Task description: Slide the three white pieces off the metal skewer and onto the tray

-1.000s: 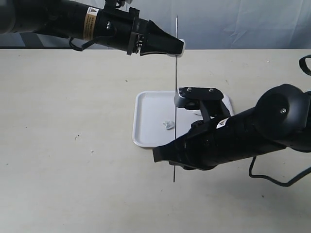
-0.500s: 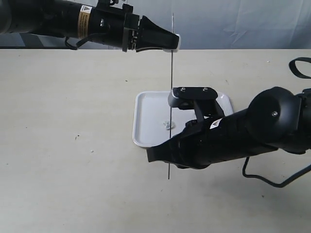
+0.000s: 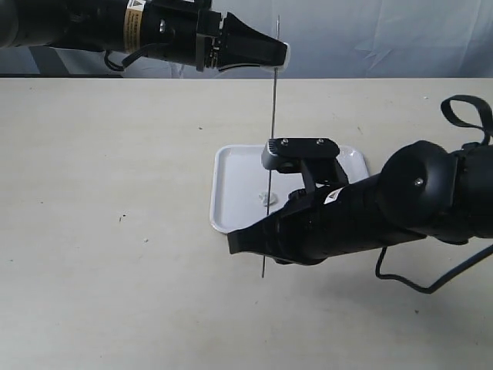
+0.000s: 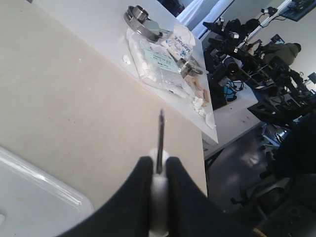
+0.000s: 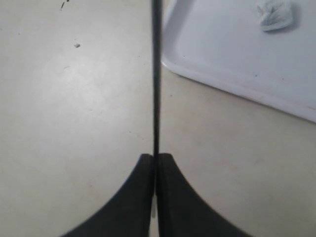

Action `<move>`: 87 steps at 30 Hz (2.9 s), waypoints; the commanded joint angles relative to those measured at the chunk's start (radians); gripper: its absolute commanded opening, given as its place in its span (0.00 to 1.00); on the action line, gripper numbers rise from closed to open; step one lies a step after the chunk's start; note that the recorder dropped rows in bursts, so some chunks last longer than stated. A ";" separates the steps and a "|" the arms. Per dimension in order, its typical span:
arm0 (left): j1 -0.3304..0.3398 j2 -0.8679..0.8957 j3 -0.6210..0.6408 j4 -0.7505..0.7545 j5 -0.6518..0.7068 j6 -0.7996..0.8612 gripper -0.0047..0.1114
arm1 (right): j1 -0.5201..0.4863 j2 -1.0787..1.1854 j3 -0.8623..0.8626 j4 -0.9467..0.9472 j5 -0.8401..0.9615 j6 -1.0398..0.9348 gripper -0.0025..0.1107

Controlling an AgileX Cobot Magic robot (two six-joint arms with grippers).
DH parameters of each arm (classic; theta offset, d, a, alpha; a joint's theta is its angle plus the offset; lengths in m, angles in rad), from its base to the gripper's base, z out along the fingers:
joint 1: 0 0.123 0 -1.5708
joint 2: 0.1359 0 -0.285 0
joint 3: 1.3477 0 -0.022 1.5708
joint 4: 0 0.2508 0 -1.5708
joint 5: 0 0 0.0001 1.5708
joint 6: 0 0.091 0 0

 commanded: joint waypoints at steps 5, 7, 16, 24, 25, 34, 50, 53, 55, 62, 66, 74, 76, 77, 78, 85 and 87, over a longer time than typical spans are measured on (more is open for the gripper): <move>0.018 -0.011 -0.032 -0.245 0.042 0.011 0.04 | 0.031 0.068 0.024 -0.010 0.130 0.003 0.02; 0.018 -0.011 -0.032 -0.252 0.042 0.023 0.04 | 0.031 0.074 0.024 -0.010 0.128 0.003 0.02; 0.050 -0.011 -0.032 -0.323 0.042 0.037 0.04 | 0.031 0.074 0.025 -0.008 0.123 0.001 0.02; 0.068 -0.011 -0.032 -0.434 0.042 0.068 0.04 | 0.031 0.074 0.096 -0.004 0.092 -0.003 0.02; 0.068 -0.011 -0.032 -0.446 0.042 0.071 0.04 | 0.031 0.074 0.096 -0.004 0.093 -0.004 0.02; 0.069 -0.011 -0.120 -0.462 0.042 0.080 0.04 | 0.031 0.074 0.116 -0.014 0.100 -0.008 0.02; 0.117 -0.011 -0.125 -0.257 0.060 0.058 0.04 | 0.031 0.074 0.122 -0.021 0.094 -0.012 0.02; 0.127 -0.011 -0.125 -0.122 0.051 0.026 0.04 | 0.031 0.074 0.122 -0.021 0.096 -0.015 0.02; 0.127 -0.011 -0.125 -0.047 0.044 0.024 0.04 | 0.031 0.074 0.122 -0.021 0.096 -0.019 0.02; 0.127 -0.011 -0.123 0.022 0.044 0.011 0.04 | 0.031 0.063 0.122 -0.039 0.089 -0.020 0.02; 0.130 -0.011 -0.123 0.146 0.067 -0.060 0.04 | 0.027 -0.005 0.120 -0.060 0.080 -0.020 0.02; 0.130 -0.010 -0.123 0.146 0.042 -0.208 0.04 | -0.113 -0.181 0.097 -0.061 0.097 0.000 0.06; 0.130 -0.006 -0.123 0.146 0.042 -0.208 0.04 | -0.131 -0.214 0.091 -0.059 0.106 0.000 0.17; 0.125 -0.004 -0.120 0.146 0.042 -0.208 0.04 | -0.131 -0.225 0.090 -0.054 0.102 0.000 0.22; 0.120 -0.002 -0.114 0.146 0.042 -0.208 0.04 | -0.131 -0.238 0.085 -0.045 0.100 0.000 0.29; 0.054 0.024 -0.079 0.117 0.042 -0.204 0.04 | -0.131 -0.263 0.031 -0.032 0.093 0.000 0.45; 0.031 0.024 -0.079 0.096 0.042 -0.202 0.04 | -0.131 -0.263 0.022 -0.032 0.082 0.000 0.45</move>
